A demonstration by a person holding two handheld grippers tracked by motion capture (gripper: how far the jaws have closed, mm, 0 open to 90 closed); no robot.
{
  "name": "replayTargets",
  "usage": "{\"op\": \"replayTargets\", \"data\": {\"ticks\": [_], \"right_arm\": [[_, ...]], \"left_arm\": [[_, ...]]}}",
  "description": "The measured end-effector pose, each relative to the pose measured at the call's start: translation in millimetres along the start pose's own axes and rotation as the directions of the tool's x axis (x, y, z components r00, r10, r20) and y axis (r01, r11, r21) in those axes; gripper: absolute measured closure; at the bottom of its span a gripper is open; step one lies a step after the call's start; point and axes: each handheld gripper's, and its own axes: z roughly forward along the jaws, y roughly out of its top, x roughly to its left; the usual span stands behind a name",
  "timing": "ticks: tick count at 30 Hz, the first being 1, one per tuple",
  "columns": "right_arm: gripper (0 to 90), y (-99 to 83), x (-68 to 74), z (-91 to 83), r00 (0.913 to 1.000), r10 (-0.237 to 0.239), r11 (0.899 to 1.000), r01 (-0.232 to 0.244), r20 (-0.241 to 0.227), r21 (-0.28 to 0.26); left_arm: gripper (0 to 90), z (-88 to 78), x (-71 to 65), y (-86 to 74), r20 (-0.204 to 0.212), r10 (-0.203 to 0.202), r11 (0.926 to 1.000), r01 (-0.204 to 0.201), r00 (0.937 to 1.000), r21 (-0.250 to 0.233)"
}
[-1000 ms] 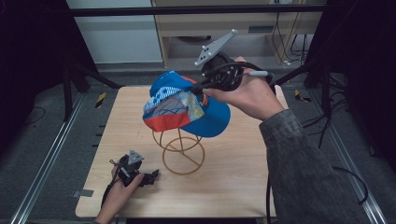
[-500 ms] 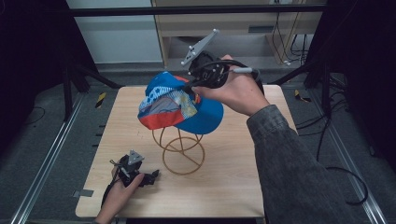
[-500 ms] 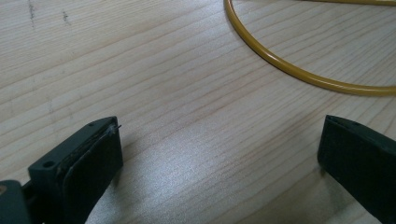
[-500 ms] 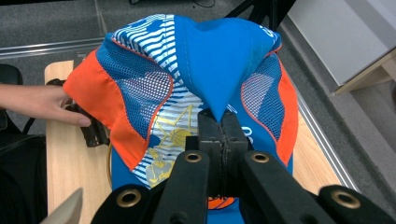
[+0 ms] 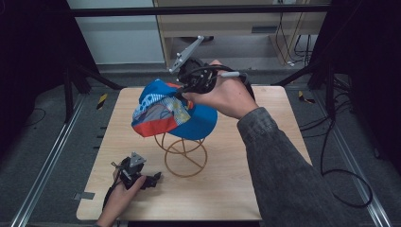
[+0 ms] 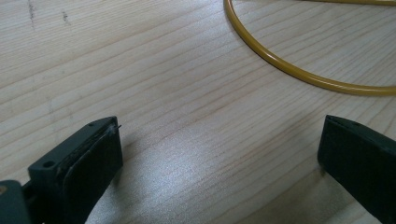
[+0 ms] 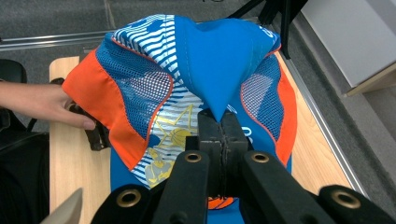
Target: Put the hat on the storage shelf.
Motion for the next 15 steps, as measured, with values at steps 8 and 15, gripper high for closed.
{"op": "replayTargets", "data": {"ticks": [8,15], "right_arm": [[90.0,2.9,2.3,8.7,0.9999,-0.005,1.000,0.005,-0.012,0.009],[90.0,0.9,2.4,18.2,0.9998,0.001,1.000,0.000,-0.018,0.023]], "left_arm": [[0.0,-0.1,-0.1,0.0,-0.001,0.000,1.0000,0.000,1.0000,0.001],[0.0,0.0,-0.1,0.0,-0.002,0.001,1.0000,-0.001,1.0000,0.001]]}}
